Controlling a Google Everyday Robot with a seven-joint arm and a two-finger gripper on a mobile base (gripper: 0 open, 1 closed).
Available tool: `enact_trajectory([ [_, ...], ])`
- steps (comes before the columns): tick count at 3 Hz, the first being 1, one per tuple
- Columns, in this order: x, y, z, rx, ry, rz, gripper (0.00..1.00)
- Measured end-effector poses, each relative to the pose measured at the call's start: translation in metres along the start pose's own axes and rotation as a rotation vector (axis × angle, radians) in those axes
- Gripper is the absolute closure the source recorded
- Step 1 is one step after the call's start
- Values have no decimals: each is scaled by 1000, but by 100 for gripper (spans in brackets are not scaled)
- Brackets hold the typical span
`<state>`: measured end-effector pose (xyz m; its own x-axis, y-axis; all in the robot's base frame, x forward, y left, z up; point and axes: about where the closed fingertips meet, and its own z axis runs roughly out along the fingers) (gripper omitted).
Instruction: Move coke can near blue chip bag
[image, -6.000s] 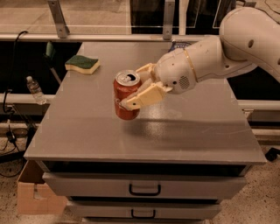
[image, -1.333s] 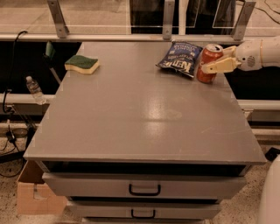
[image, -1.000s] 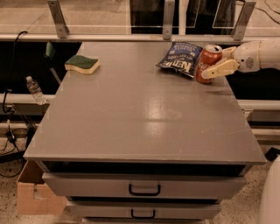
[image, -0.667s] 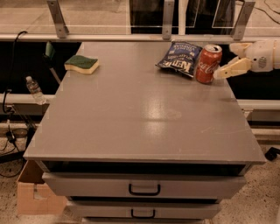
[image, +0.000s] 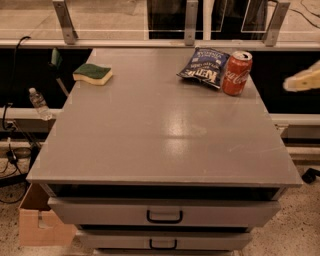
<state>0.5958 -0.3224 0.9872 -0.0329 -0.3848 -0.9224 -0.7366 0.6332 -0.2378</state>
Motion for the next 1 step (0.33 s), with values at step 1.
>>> enact_trajectory([
  [1,-41,52,-45,15,-1,-54,0],
])
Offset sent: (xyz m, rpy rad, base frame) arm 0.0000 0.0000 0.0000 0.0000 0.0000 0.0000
